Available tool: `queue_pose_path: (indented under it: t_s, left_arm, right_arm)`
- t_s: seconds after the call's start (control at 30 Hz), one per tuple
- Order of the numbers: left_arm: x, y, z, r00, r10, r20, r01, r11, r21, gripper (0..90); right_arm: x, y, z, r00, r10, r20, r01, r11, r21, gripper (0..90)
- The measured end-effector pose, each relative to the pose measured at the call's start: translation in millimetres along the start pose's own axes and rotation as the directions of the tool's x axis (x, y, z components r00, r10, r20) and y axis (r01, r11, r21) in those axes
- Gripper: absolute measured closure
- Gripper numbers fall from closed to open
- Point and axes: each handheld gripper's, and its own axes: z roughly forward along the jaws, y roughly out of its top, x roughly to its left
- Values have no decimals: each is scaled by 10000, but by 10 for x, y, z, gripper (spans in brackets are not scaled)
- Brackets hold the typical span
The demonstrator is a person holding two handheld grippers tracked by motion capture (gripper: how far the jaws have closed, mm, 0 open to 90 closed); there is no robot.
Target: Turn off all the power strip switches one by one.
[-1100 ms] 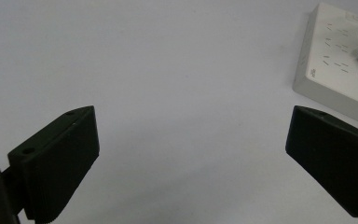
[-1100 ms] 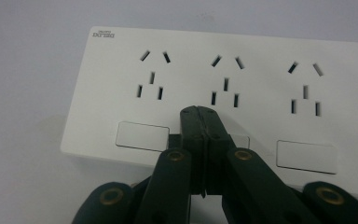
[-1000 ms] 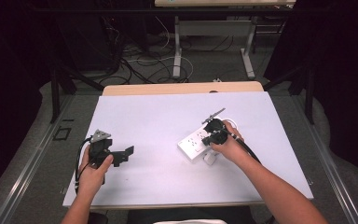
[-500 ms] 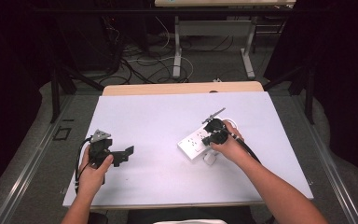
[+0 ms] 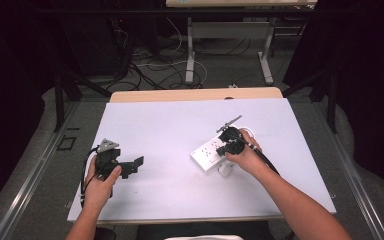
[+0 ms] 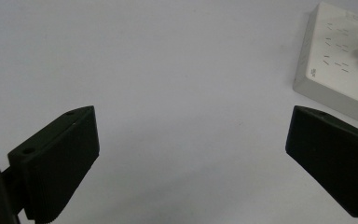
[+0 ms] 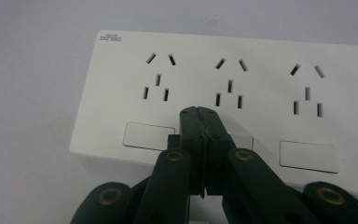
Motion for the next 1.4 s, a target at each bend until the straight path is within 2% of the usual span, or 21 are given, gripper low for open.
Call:
queue_pose_path:
  t_s: [0.03, 0.07, 0.13, 0.17, 0.3, 0.37, 0.4, 0.47, 0.5, 0.57, 0.6, 0.7, 0.73, 0.77, 0.8, 0.87, 0.9, 1.4]
  left_arm:
    - [3, 1, -1, 10000, 54, -10, -54, 10000, 7, 28]
    - [1, 1, -1, 10000, 20, 2, -20, 10000, 0, 28]
    - [7, 2, -3, 9999, 100, -17, -100, 9999, 14, 28]
    - [0, 0, -1, 10000, 9, 4, -9, 10000, 0, 28]
    - [2, 1, -1, 10000, 30, 2, -30, 10000, 3, 28]
    - [6, 3, -3, 10000, 85, -11, -85, 10000, 9, 28]
    - [6, 3, -3, 10000, 86, -12, -86, 10000, 8, 28]
    - [6, 3, -3, 10000, 86, -10, -86, 10000, 9, 28]
    - [6, 3, -3, 10000, 91, -9, -91, 10000, 13, 28]
    - [6, 3, -2, 10000, 89, -8, -89, 10000, 16, 28]
    - [5, 3, -2, 10000, 81, -15, -81, 10000, 26, 28]
    - [7, 3, -3, 10000, 86, -7, -86, 10000, 12, 28]
    - [7, 3, -3, 10000, 80, -6, -80, 10000, 10, 28]
    - [7, 3, -3, 10000, 82, -7, -82, 10000, 8, 28]
    - [7, 3, -3, 10000, 84, -6, -84, 10000, 11, 28]
    - [6, 2, -3, 10000, 88, -6, -88, 10000, 14, 28]
    - [6, 2, -3, 10000, 90, -5, -90, 10000, 16, 28]
    - [-1, -2, -3, 10000, 26, -2, -26, 10000, -6, 28]
  right_arm:
    - [1, -4, 15, 10000, -15, -35, 14, 9996, -281, 900]
    - [-1, 5, -2, 10000, -68, -11, 68, 10000, -70, 900]
    - [14, 4, -1, 10000, 52, -69, -54, 9996, -287, 900]
    - [20, 8, -12, 9999, 78, -82, -80, 9997, -210, 900]
    - [43, 17, -15, 10000, -20, -80, 17, 9994, -347, 900]
    - [58, 22, -21, 9998, -51, -179, 45, 9995, -310, 900]
    - [62, 32, -40, 9998, -101, -161, 100, 9999, -41, 900]
    - [70, 35, -33, 9996, -208, -180, 205, 9996, -191, 900]
    - [80, 30, -15, 9997, -160, -194, 151, 9988, -470, 900]
    - [92, 40, -31, 9997, -189, -175, 185, 9995, -238, 900]
    - [100, 51, -55, 9996, -205, -211, 208, 9997, 155, 900]
    - [117, 40, -15, 9993, -265, -258, 254, 9987, -431, 900]
    - [134, 42, -22, 9995, -154, -274, 146, 9995, -287, 900]
    - [133, 51, -35, 9993, -280, -233, 279, 9996, -17, 900]
    - [140, 50, -25, 9993, -290, -230, 287, 9995, -142, 900]
    - [169, 51, -32, 9996, -122, -239, 122, 9999, -17, 900]
    - [158, 54, -30, 9983, -458, -370, 456, 9989, -72, 900]
    - [292, 58, 19, 9957, -734, -565, 734, 9973, -23, 900]
